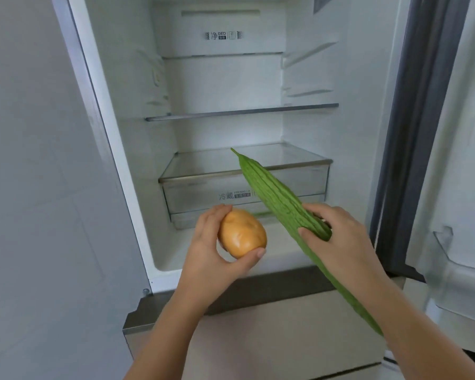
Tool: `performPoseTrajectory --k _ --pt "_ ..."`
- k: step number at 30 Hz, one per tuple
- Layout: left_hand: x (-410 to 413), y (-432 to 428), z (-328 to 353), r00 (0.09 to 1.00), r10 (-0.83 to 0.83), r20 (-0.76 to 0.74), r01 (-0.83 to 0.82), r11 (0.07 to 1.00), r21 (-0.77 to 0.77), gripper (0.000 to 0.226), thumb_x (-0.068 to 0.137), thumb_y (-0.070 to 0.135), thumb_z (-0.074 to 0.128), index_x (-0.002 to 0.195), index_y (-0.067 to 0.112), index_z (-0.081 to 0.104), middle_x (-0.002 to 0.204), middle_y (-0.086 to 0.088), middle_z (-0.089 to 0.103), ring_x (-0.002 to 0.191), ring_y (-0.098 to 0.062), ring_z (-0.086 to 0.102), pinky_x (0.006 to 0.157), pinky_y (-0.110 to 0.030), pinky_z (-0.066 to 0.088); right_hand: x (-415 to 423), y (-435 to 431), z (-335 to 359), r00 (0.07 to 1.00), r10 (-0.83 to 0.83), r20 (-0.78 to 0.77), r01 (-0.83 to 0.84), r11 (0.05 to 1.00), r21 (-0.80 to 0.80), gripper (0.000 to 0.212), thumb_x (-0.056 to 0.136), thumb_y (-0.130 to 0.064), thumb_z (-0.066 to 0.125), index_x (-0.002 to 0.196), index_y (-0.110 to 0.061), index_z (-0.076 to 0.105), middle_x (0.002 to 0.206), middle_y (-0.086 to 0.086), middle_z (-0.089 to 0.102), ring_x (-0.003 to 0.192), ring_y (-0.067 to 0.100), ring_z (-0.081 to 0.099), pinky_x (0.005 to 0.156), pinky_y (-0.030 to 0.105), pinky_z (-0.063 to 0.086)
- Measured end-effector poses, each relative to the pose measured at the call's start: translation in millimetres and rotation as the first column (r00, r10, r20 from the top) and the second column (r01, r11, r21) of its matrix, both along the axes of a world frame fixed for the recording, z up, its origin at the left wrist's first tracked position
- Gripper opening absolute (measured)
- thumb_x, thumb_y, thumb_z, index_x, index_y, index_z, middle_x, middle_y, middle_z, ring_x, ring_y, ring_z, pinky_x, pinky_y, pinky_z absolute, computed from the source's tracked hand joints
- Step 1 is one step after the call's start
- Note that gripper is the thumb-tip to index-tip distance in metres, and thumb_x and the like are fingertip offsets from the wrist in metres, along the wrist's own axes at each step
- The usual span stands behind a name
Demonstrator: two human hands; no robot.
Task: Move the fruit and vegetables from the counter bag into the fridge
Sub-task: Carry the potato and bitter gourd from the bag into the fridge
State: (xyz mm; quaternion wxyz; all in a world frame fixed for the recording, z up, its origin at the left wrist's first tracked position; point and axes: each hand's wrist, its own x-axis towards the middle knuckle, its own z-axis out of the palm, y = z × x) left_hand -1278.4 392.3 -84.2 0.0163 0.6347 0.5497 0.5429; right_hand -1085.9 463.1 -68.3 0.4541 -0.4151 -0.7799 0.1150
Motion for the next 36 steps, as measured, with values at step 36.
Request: performPoseTrajectory --k 36 --pt "-133 246 98 0.980 0.122 -0.157 -0.152 0.969 -0.194 0.082 0.052 0.046 0.083 0.123 0.023 0.050 0.113 0.007 0.050 0.106 -0.011 0.049 0.089 -0.019 0.036 -121 328 93 0.824 0.210 0.526 -0.322 0.938 0.129 0.042 0.087 -0.017 0.059 0.127 -0.025 0.052 0.116 0.003 0.051 0.113 0.018 0.045 0.089 0.032 0.039"
